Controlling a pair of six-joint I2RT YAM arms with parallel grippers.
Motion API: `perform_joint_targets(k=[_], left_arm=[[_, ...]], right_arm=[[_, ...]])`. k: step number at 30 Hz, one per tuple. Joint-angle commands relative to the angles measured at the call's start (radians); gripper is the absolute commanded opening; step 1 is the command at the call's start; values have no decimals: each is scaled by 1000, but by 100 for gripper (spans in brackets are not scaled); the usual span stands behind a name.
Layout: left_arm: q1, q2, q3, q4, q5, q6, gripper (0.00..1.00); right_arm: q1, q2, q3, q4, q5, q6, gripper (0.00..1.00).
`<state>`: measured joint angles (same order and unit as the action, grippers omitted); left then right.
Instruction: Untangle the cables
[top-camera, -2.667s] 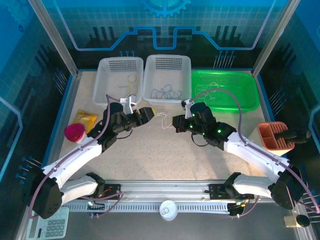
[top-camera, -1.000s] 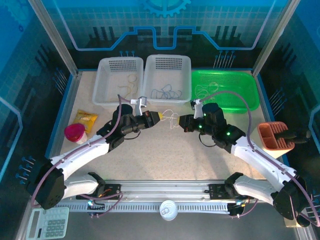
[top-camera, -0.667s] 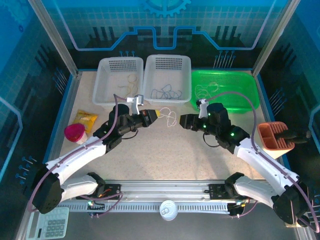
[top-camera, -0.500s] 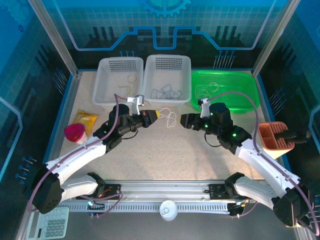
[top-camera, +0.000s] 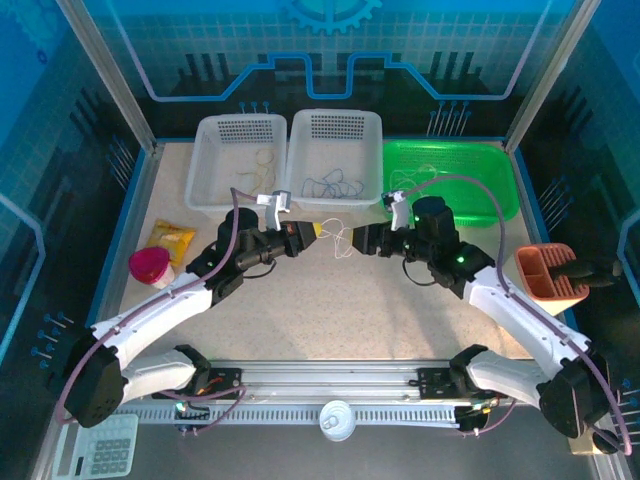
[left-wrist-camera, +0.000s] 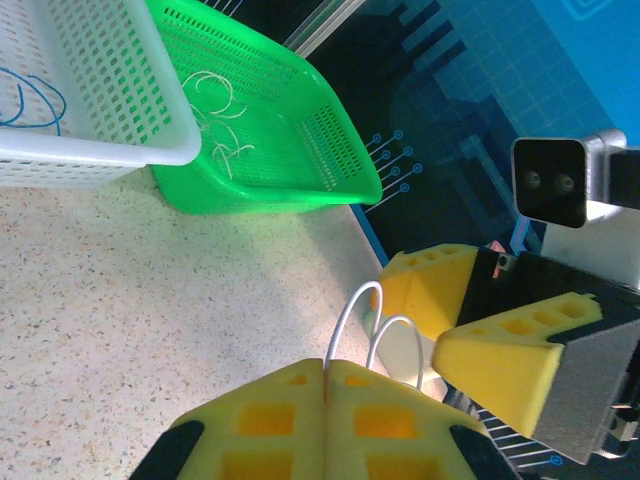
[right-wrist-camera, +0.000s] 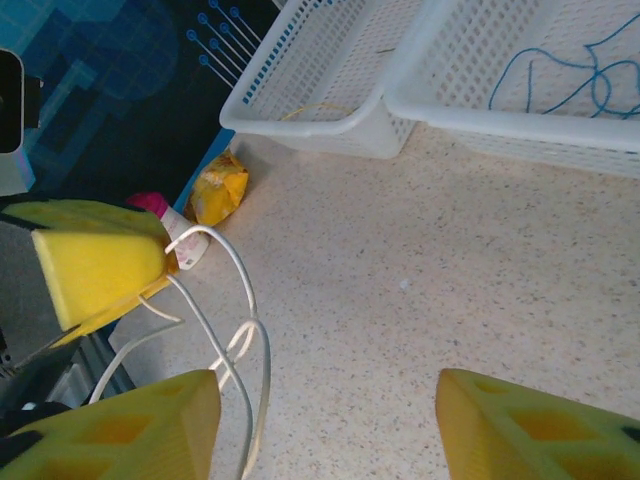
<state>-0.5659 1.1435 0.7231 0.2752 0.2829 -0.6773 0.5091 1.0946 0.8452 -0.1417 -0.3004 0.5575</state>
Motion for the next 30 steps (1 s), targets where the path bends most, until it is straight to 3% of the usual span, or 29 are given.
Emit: perform_joint_targets(k=[1, 4, 9, 13, 19, 25, 28, 30], left_arm=[[0, -5, 32, 27, 24, 22, 0], [0, -4, 32, 27, 24, 22, 0], [0, -1, 29, 27, 14, 21, 0], [0, -4, 8, 23, -30, 16, 0], [0, -39, -62, 38, -155, -6, 0], [1, -51, -72, 49, -172, -9, 0], [1, -51, -67, 41, -176, 0, 17], [1, -50, -64, 30, -175, 7, 39]], right_arm=[[-6, 24, 29, 56, -54, 10, 53], [-5, 44, 29, 83, -75, 25, 39], [-4, 47, 29, 93, -88, 27, 0], [-23, 3, 29, 68, -39, 29, 0], [-77, -159, -21, 53, 183, 84, 0], [-87, -169, 6, 37, 148, 73, 0], [-85, -164, 17, 48, 129, 73, 0], [-82, -160, 29, 47, 123, 71, 0]])
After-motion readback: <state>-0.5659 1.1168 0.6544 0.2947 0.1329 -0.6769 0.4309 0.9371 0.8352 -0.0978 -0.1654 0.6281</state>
